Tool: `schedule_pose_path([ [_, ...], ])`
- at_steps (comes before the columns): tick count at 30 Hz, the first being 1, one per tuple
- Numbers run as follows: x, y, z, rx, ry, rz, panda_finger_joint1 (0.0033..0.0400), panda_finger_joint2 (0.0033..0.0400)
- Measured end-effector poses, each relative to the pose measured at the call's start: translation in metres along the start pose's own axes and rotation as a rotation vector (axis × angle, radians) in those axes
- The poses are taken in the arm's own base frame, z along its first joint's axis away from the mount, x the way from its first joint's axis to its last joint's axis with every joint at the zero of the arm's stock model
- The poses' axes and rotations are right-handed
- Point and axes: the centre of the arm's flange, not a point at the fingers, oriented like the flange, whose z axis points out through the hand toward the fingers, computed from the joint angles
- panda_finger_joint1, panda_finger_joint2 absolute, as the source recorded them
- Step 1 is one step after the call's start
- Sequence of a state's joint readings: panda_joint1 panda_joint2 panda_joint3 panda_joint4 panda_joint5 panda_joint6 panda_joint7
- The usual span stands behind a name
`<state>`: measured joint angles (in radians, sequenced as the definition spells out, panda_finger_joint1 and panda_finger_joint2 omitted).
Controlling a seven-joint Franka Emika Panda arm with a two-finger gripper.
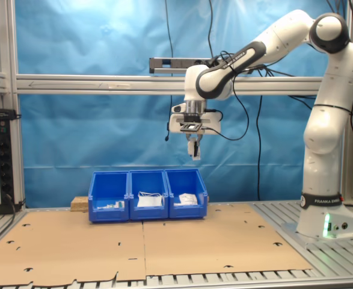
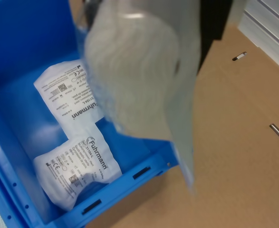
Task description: Pick and place sorting task of medical equipment.
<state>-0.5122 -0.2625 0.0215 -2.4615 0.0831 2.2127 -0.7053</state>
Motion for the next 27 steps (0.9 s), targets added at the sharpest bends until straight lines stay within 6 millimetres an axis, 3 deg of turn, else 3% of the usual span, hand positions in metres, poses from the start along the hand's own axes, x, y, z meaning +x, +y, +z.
schedule_pose_path([
  [27,-0.006,0.015,0.016,0.016,-0.010,0.033,0.0061,0.0061],
])
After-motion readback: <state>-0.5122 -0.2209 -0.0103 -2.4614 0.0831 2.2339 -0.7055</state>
